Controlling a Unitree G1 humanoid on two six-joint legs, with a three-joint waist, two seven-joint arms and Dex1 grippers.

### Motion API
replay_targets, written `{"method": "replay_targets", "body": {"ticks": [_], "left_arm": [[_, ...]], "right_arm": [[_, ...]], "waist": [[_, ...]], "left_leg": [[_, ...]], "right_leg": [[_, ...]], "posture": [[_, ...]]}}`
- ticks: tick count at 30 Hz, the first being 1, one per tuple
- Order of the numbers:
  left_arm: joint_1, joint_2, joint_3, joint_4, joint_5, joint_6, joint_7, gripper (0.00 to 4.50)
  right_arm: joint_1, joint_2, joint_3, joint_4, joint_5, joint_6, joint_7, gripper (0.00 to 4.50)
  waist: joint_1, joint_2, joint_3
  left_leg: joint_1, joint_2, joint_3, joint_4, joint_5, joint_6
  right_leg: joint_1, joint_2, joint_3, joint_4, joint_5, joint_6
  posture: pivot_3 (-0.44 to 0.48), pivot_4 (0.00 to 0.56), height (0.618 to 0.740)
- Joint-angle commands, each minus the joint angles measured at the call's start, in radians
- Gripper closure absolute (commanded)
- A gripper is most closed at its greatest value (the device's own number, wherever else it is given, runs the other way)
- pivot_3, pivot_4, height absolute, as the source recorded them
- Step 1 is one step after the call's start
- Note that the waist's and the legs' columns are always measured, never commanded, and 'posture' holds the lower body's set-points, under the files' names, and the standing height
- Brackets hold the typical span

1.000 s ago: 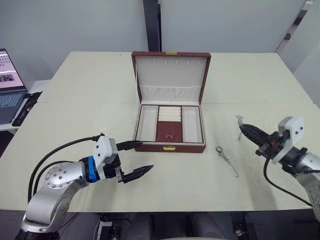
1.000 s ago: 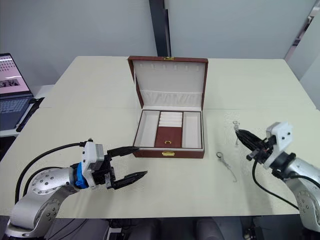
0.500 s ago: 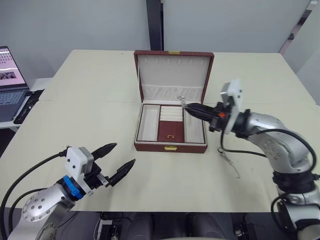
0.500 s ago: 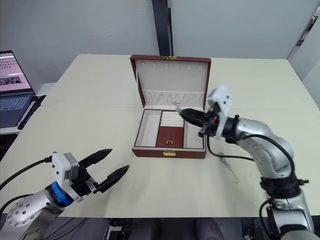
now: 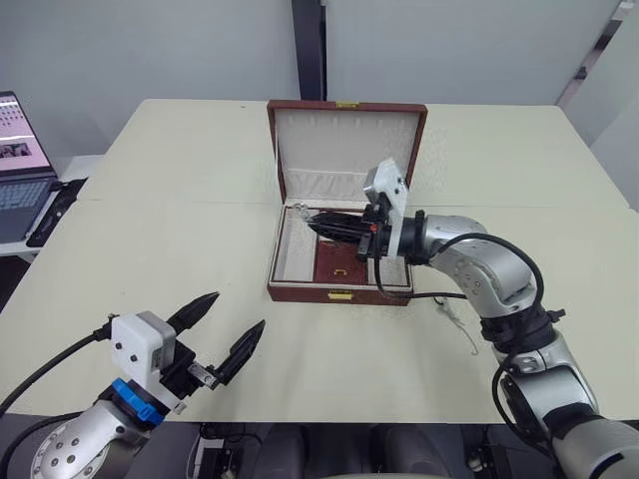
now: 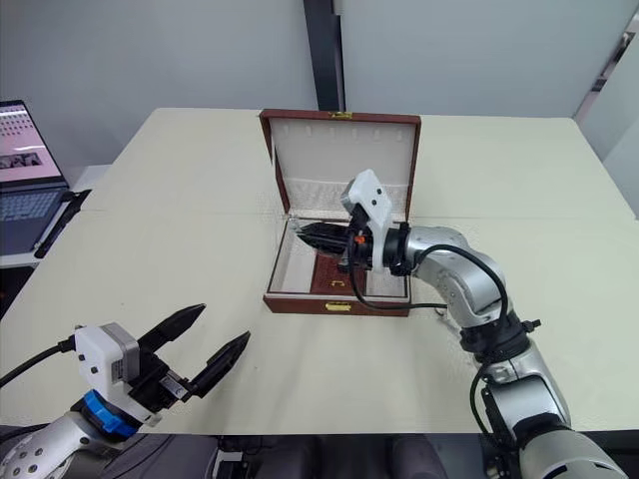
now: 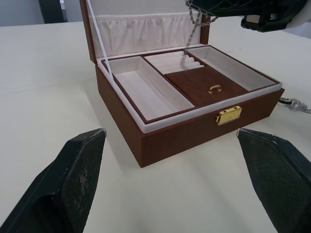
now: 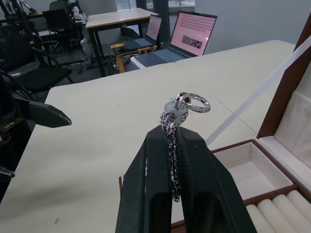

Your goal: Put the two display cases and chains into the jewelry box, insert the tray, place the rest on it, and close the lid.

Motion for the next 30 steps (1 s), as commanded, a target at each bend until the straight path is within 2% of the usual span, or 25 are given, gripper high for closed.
{"method": "replay_targets", "body": {"ticks": [1, 12, 26, 28, 30], "left_arm": [[0.022, -0.016, 0.008, -0.009, 0.012, -0.051, -0.007, 0.0], [0.084, -0.05, -0.008, 0.064, 0.055, -0.172, -0.065, 0.0], [0.085, -0.051, -0.023, 0.092, 0.068, -0.202, -0.075, 0.0], [0.078, -0.045, -0.02, 0.085, 0.062, -0.19, -0.07, 0.0], [0.068, -0.036, -0.016, 0.074, 0.054, -0.172, -0.061, 0.0]], "right_arm": [[-0.037, 0.027, 0.015, 0.042, -0.052, -0.063, 0.02, 4.48], [-0.085, 0.121, 0.022, 0.244, -0.164, -0.186, 0.058, 4.48], [-0.086, 0.155, -0.008, 0.293, -0.185, -0.192, 0.06, 4.48], [-0.084, 0.156, -0.013, 0.291, -0.184, -0.188, 0.059, 3.82], [-0.084, 0.159, -0.023, 0.288, -0.182, -0.186, 0.054, 3.41]], "waist": [[0.0, 0.0, 0.0], [-0.002, 0.0, 0.0], [-0.009, 0.001, 0.001], [-0.009, 0.001, 0.001], [-0.009, 0.001, 0.001]], "left_leg": [[0.0, 0.0, 0.0, 0.0, 0.0, 0.0], [0.0, 0.0, 0.0, -0.001, 0.0, 0.0], [0.0, 0.0, 0.001, -0.001, 0.0, 0.0], [0.0, 0.0, 0.001, -0.001, 0.0, 0.0], [0.0, 0.0, 0.001, -0.001, 0.0, 0.0]], "right_leg": [[0.0, 0.0, 0.0, 0.0, 0.0, 0.0], [-0.001, 0.0, 0.0, 0.0, 0.0, 0.0], [-0.001, 0.0, 0.001, 0.0, 0.0, 0.0], [-0.001, 0.0, 0.001, 0.0, 0.0, 0.0], [-0.001, 0.0, 0.001, 0.0, 0.0, 0.0]], "posture": [[0.0, 0.15, 0.74], [0.0, 0.15, 0.74], [0.0, 0.15, 0.74], [0.0, 0.15, 0.74], [0.0, 0.15, 0.74]]}}
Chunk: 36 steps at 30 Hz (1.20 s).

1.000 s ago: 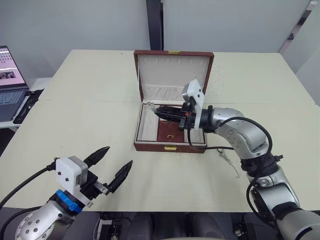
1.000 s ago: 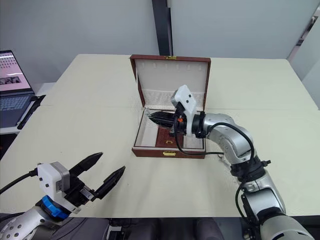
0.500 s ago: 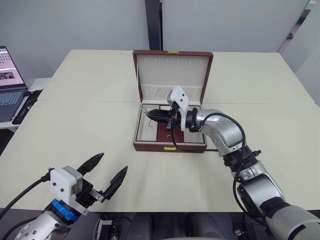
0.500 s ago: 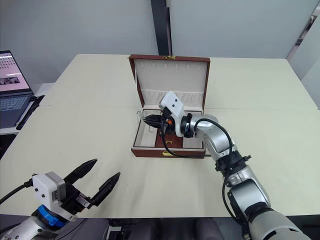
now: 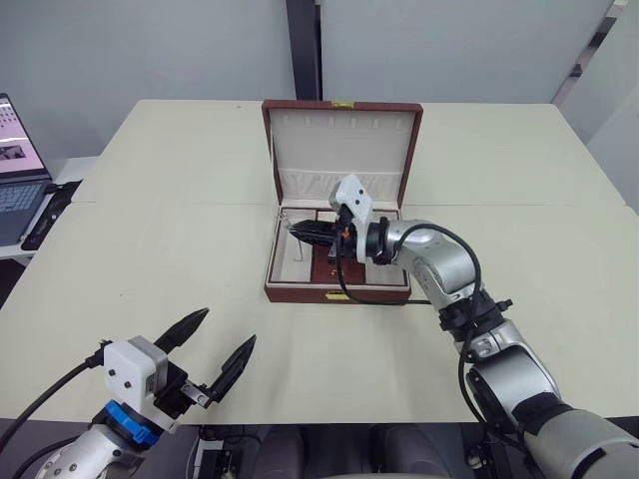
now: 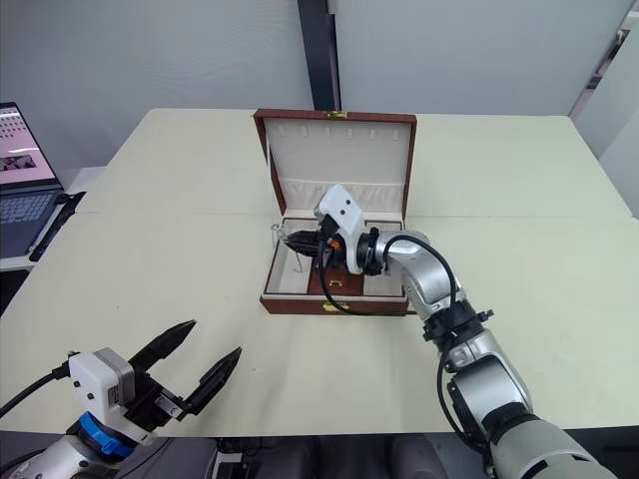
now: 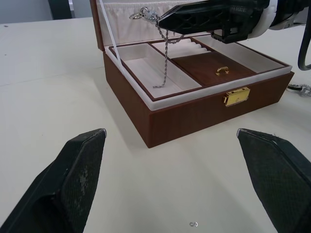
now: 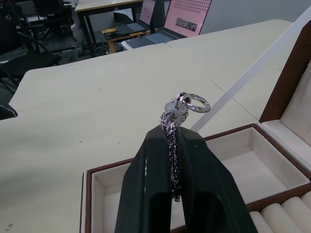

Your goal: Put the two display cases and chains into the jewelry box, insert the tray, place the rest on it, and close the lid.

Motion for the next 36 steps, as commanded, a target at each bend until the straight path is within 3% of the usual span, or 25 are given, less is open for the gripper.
{"method": "replay_targets", "body": {"ticks": [1, 12, 17, 24, 36], "left_arm": [[-0.011, 0.017, 0.007, -0.037, -0.026, 0.021, 0.011, 0.0], [-0.081, 0.058, 0.009, -0.088, -0.066, 0.123, 0.061, 0.0], [-0.149, 0.109, 0.035, -0.063, -0.128, 0.214, 0.077, 0.0], [-0.293, 0.263, 0.127, 0.09, -0.22, 0.321, -0.001, 0.0], [-0.432, 0.481, 0.281, 0.4, -0.198, 0.345, -0.197, 0.0]], "right_arm": [[-0.02, 0.01, -0.036, -0.025, 0.008, -0.005, -0.007, 3.17], [-0.002, -0.009, -0.062, -0.069, 0.022, 0.015, 0.009, 0.06], [0.033, -0.068, -0.092, -0.112, 0.037, 0.014, 0.043, 0.06], [0.172, -0.294, -0.227, -0.229, 0.102, -0.018, 0.164, 0.06], [0.472, -0.618, -0.485, -0.271, 0.137, -0.04, 0.22, 0.06]], "waist": [[0.0, 0.0, 0.0], [0.0, 0.0, 0.0], [0.003, 0.0, 0.0], [0.012, 0.001, 0.002], [0.01, 0.002, 0.004]], "left_leg": [[0.0, 0.0, 0.0, 0.0, 0.0, 0.0], [0.0, 0.0, -0.001, 0.0, 0.0, 0.0], [0.0, 0.0, -0.001, 0.0, 0.0, 0.0], [-0.001, 0.0, -0.002, 0.0, 0.0, 0.0], [-0.001, 0.0, -0.001, -0.001, 0.0, 0.0]], "right_leg": [[0.0, 0.0, 0.0, 0.0, 0.0, 0.0], [0.0, 0.0, 0.0, 0.0, 0.0, 0.0], [0.0, 0.0, -0.001, 0.0, 0.0, 0.0], [0.0, 0.0, -0.002, 0.0, 0.0, 0.0], [0.0, 0.0, -0.001, -0.002, 0.0, 0.0]], "posture": [[0.0, 0.15, 0.74], [0.0, 0.15, 0.74], [0.0, 0.15, 0.74], [0.0, 0.15, 0.74], [0.0, 0.15, 0.74]]}}
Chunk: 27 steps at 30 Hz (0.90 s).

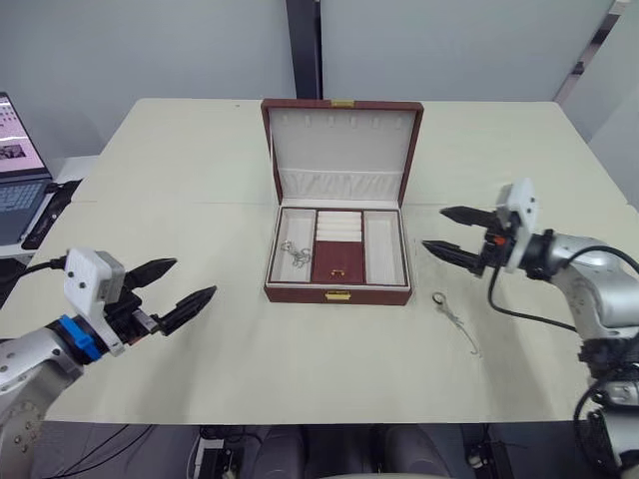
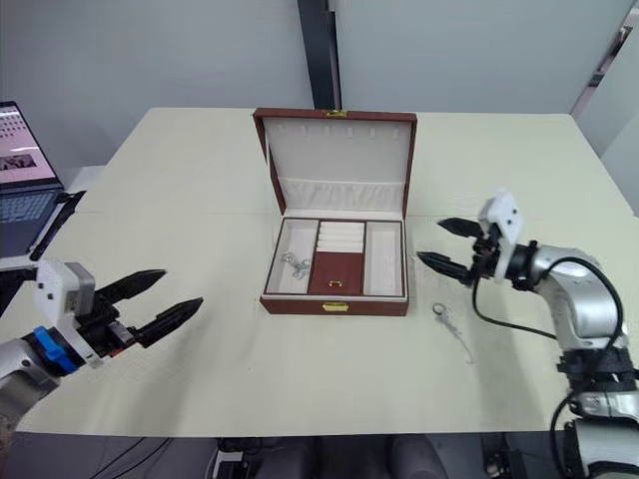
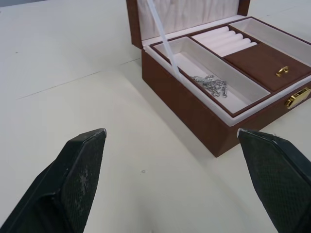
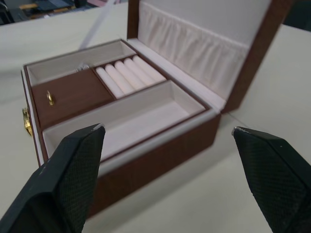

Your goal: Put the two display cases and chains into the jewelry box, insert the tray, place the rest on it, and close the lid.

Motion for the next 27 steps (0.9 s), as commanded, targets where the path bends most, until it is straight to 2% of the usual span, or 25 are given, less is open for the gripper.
{"method": "replay_targets", "body": {"ticks": [1, 6, 13, 27], "left_arm": [[-0.031, 0.052, 0.059, 0.093, 0.021, -0.019, -0.065, 0.0], [-0.088, 0.104, 0.068, 0.232, 0.069, -0.051, -0.131, 0.0], [-0.149, 0.131, 0.05, 0.343, 0.121, -0.08, -0.19, 0.0], [-0.175, 0.11, 0.039, 0.363, 0.159, -0.082, -0.219, 0.0]], "right_arm": [[0.073, -0.064, -0.092, -0.026, 0.01, -0.041, 0.013, 0.06], [0.201, -0.113, -0.14, 0.0, -0.018, -0.105, 0.017, 0.06], [0.264, -0.123, -0.194, 0.033, -0.013, -0.129, -0.007, 0.06], [0.298, -0.119, -0.209, -0.001, 0.003, -0.112, -0.04, 0.06]], "waist": [[0.0, 0.0, 0.0], [-0.001, 0.0, 0.0], [-0.001, 0.001, 0.001], [-0.001, 0.001, 0.001]], "left_leg": [[0.0, 0.0, 0.0, 0.0, 0.0, 0.0], [0.0, 0.0, 0.001, 0.0, 0.0, 0.0], [0.001, 0.0, 0.003, 0.0, 0.0, 0.0], [0.001, 0.0, 0.002, 0.0, 0.0, 0.0]], "right_leg": [[0.0, 0.0, 0.0, 0.0, 0.0, 0.0], [0.0, 0.0, 0.0, 0.0, 0.0, 0.0], [0.0, 0.0, 0.001, 0.001, 0.0, 0.0], [0.0, 0.0, 0.001, 0.001, 0.0, 0.0]], "posture": [[0.0, 0.15, 0.74], [0.0, 0.15, 0.74], [0.0, 0.15, 0.74], [0.0, 0.15, 0.74]]}}
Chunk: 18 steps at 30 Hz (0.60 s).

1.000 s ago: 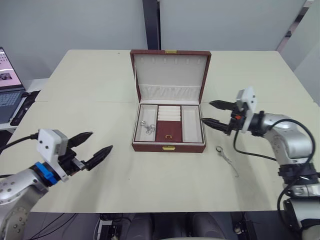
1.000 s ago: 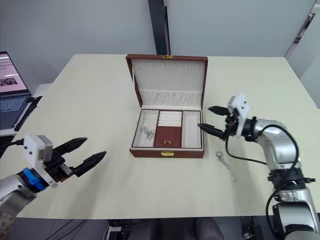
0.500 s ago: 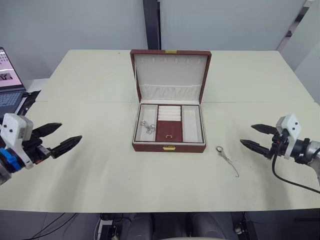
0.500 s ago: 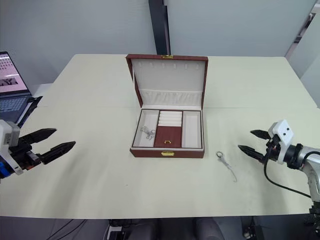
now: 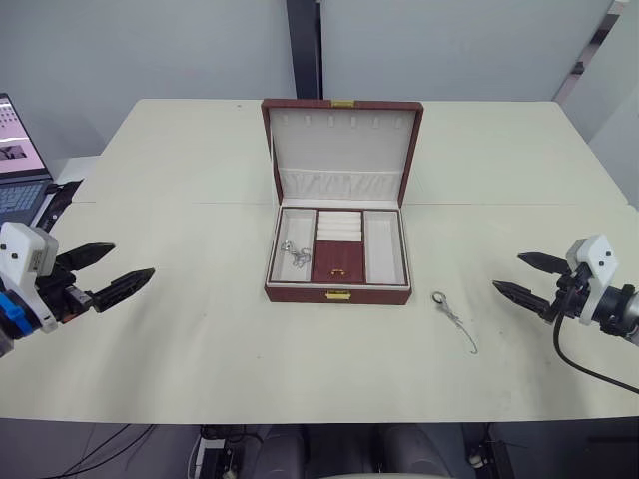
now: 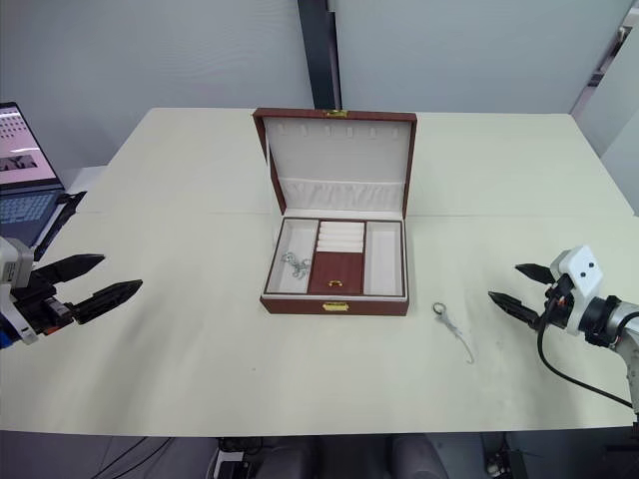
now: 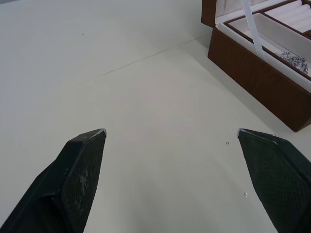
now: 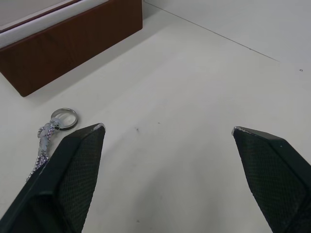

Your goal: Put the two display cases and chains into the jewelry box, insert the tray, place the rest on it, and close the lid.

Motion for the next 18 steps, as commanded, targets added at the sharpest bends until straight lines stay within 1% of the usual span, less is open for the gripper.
{"method": "replay_targets", "body": {"ticks": [1, 6, 10, 13, 18], "left_arm": [[-0.006, 0.002, 0.011, -0.016, 0.005, -0.011, -0.001, 0.0], [-0.002, -0.004, 0.007, -0.025, 0.007, -0.018, -0.005, 0.0], [0.01, -0.019, -0.016, -0.066, 0.006, -0.031, -0.02, 0.0], [0.026, -0.039, -0.05, -0.132, -0.001, -0.043, -0.034, 0.0], [0.055, -0.076, -0.139, -0.25, -0.005, -0.044, -0.059, 0.0]], "right_arm": [[0.004, -0.014, -0.033, -0.031, 0.012, -0.005, -0.008, 0.06], [0.013, -0.004, -0.041, -0.044, 0.016, -0.005, -0.027, 0.06], [0.038, 0.027, -0.063, -0.093, 0.044, 0.013, -0.067, 0.06], [0.064, 0.065, -0.076, -0.147, 0.061, 0.018, -0.112, 0.06], [0.14, 0.127, -0.075, -0.261, 0.074, 0.022, -0.173, 0.06]], "waist": [[0.0, 0.0, 0.0], [0.0, 0.0, 0.0], [0.001, 0.0, 0.0], [0.001, 0.0, 0.0], [0.001, 0.0, 0.0]], "left_leg": [[0.0, 0.0, 0.0, 0.0, 0.0, 0.0], [0.0, 0.0, 0.0, 0.0, 0.0, 0.0], [0.0, 0.0, 0.0, 0.0, 0.0, 0.0], [0.0, 0.0, 0.0, 0.0, 0.0, 0.0], [0.0, 0.0, 0.0, 0.0, 0.0, 0.0]], "right_leg": [[0.0, 0.0, 0.0, 0.0, 0.0, 0.0], [0.0, 0.0, 0.0, 0.0, 0.0, 0.0], [0.0, 0.0, 0.0, 0.0, 0.0, 0.0], [0.0, 0.0, 0.0, 0.001, 0.0, 0.0], [0.0, 0.0, 0.0, 0.001, 0.0, 0.0]], "posture": [[0.0, 0.15, 0.74], [0.0, 0.15, 0.74], [0.0, 0.15, 0.74], [0.0, 0.15, 0.74], [0.0, 0.15, 0.74]]}}
